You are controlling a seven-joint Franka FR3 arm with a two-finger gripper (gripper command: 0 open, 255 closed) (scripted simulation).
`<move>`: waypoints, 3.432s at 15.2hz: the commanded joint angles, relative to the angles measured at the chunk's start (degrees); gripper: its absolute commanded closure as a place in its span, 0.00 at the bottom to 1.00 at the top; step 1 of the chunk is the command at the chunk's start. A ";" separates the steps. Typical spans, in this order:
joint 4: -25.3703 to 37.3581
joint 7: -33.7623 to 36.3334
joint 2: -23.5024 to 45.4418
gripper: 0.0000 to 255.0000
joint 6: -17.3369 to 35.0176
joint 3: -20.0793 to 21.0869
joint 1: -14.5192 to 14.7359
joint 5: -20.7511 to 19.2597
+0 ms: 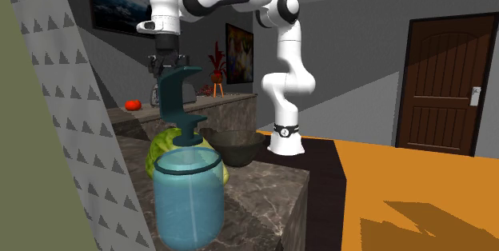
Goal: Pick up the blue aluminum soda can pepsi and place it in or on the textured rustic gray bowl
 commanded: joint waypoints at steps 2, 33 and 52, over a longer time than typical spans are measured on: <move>-3.91 5.28 -4.93 1.00 -0.31 2.69 1.45 -2.68; -26.84 30.47 -20.25 1.00 6.65 19.57 7.19 -4.83; -29.85 30.36 -18.87 0.00 11.02 19.06 7.16 -4.92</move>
